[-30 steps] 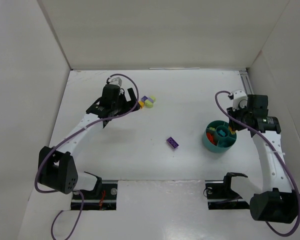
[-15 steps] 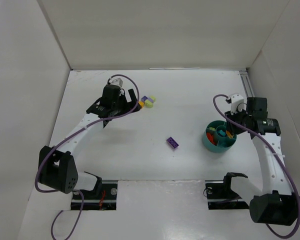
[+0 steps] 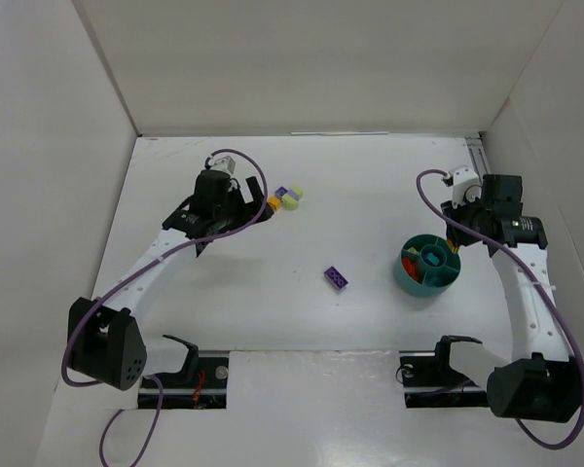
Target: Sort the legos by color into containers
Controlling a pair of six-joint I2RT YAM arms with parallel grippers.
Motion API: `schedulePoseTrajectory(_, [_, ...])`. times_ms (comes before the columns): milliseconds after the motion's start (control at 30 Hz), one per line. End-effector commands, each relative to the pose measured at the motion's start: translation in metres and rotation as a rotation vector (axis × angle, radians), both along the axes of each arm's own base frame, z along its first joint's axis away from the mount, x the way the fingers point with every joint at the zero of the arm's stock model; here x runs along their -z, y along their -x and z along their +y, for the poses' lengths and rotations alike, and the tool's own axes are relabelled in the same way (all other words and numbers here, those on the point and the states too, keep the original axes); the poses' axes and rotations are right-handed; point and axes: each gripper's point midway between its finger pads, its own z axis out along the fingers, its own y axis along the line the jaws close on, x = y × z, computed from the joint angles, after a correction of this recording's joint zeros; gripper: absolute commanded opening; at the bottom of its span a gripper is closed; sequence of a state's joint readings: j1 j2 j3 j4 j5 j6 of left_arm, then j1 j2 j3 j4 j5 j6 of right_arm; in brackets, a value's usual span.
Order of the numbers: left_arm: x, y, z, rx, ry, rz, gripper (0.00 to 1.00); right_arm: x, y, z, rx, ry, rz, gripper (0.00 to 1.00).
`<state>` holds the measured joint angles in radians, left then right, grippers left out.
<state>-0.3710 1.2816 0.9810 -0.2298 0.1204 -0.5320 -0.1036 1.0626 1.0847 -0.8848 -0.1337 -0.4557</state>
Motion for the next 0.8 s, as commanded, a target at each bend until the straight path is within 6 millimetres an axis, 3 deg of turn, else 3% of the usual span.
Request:
schedulePoseTrajectory(0, [-0.011, 0.001, 0.0, -0.002, 0.028, -0.032, 1.0, -0.03, -0.024, -0.003, 0.005, 0.005, -0.116, 0.06])
schedulePoseTrajectory(333, [-0.01, -0.008, -0.004, 0.01, 0.021, -0.018, 1.0, -0.019, -0.043, 0.001, -0.017, -0.013, -0.158, 0.06])
schedulePoseTrajectory(533, [-0.003, -0.008, -0.006, 0.023, 0.01, 0.007, 1.0, -0.007, -0.04, -0.008, 0.04, 0.011, -0.13, 0.06])
schedulePoseTrajectory(667, [0.001, -0.009, -0.006, 0.023, 0.007, 0.015, 1.0, 0.016, -0.028, -0.016, 0.086, 0.004, -0.066, 0.06])
schedulePoseTrajectory(767, [0.001, -0.009, -0.006, 0.023, 0.007, 0.015, 1.0, 0.022, -0.026, -0.014, 0.08, -0.012, -0.063, 0.09])
